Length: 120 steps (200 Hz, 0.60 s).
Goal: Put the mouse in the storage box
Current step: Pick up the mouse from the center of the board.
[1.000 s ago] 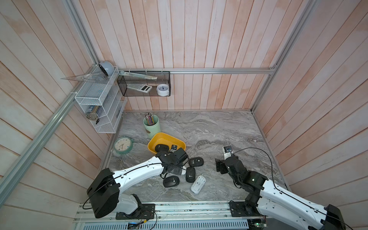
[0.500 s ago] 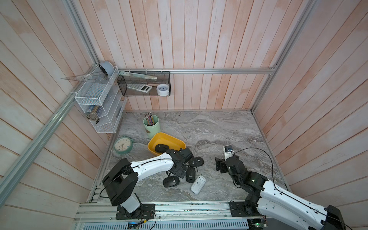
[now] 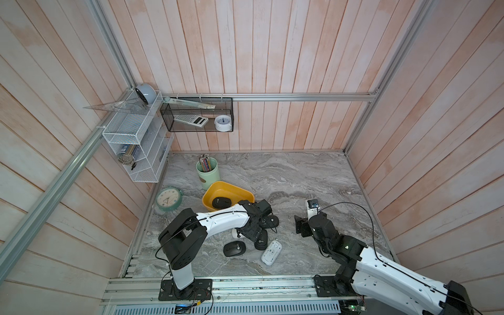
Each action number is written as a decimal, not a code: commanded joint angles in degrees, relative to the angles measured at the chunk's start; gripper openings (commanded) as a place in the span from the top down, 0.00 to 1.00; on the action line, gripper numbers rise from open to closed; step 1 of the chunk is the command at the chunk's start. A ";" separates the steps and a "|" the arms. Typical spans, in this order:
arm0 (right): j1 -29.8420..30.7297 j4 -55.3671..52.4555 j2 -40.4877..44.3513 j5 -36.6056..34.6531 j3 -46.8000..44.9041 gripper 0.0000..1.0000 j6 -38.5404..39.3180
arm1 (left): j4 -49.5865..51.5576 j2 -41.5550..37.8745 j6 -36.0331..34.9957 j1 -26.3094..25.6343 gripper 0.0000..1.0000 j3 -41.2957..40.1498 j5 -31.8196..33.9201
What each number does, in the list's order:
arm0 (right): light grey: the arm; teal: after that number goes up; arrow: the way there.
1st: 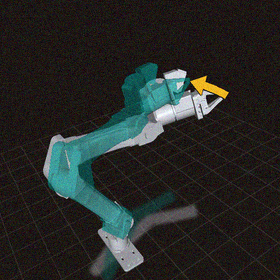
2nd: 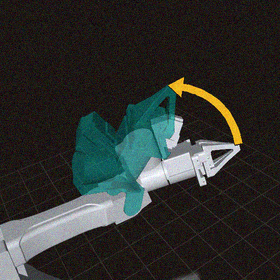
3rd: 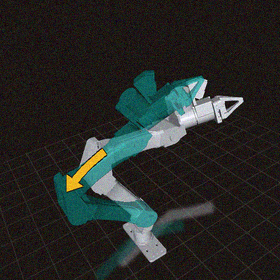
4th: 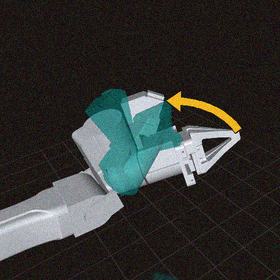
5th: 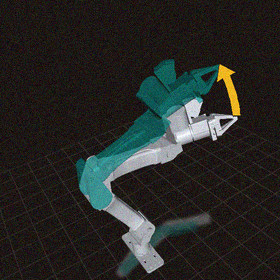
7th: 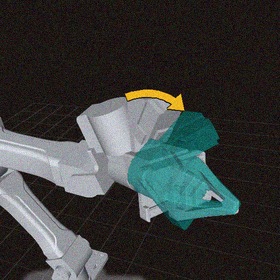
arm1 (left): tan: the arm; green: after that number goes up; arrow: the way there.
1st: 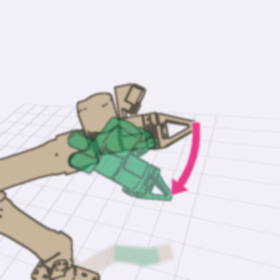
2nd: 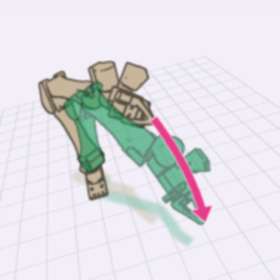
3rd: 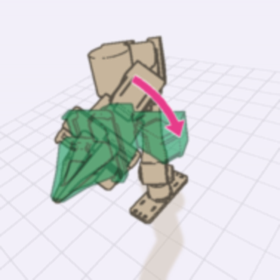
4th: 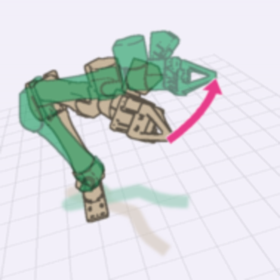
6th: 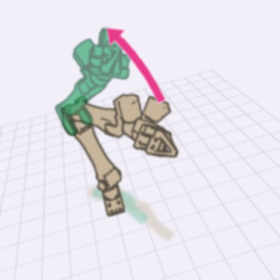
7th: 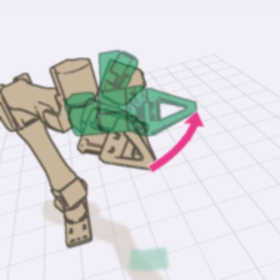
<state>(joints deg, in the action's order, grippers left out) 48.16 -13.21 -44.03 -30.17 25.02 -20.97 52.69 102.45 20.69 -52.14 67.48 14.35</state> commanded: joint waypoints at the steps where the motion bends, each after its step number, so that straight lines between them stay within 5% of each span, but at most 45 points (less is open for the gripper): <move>1: -0.46 1.12 -0.09 -1.40 -0.67 0.15 -0.39 | -1.07 2.68 -1.07 0.61 0.00 0.66 0.56; 120: -0.44 1.71 -1.47 -1.28 -0.42 0.15 -0.40 | -4.34 0.05 2.05 1.25 0.28 -3.97 -4.96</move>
<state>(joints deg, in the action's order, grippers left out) 48.01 -12.60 -45.01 -30.17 24.99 -20.97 49.08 104.07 21.08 -51.03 65.63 10.02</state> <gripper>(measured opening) 0.855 0.734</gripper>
